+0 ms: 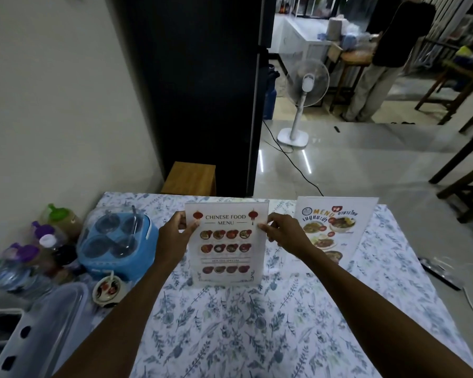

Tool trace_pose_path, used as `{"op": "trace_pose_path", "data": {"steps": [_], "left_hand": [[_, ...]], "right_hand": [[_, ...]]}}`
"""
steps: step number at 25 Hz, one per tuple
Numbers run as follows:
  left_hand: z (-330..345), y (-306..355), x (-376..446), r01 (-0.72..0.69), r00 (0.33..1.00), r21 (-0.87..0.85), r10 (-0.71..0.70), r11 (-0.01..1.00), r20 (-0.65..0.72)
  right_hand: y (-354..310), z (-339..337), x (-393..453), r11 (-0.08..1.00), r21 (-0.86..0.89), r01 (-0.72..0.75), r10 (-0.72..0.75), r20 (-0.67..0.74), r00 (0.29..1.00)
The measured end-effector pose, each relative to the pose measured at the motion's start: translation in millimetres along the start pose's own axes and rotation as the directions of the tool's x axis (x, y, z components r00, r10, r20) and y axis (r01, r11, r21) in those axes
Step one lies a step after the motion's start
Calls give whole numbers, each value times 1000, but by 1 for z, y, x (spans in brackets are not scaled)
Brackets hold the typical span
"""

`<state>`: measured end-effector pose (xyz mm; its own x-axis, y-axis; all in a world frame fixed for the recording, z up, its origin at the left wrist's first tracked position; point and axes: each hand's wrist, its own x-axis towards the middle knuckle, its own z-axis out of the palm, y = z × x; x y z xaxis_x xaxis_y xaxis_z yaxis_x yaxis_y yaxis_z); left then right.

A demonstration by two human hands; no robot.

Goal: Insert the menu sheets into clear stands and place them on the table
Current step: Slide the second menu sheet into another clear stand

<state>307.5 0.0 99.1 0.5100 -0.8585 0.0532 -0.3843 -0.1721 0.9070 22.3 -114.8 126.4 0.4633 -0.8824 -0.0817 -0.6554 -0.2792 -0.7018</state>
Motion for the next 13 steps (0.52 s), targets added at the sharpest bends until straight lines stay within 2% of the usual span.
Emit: {"op": "trace_pose_path", "data": {"steps": [2, 8, 13], "left_hand": [[4, 3, -5, 25, 1000, -1, -25, 1000, 8], [25, -26, -47, 156, 985, 161, -166, 975, 51], [30, -44, -56, 226, 973, 143, -232, 964, 22]], "right_hand": [[0, 3, -1, 1000, 1, -3, 3, -8, 1000], [1, 6, -5, 998, -69, -2, -1, -41, 999], [-2, 6, -11, 981, -192, -2, -5, -34, 999]]}}
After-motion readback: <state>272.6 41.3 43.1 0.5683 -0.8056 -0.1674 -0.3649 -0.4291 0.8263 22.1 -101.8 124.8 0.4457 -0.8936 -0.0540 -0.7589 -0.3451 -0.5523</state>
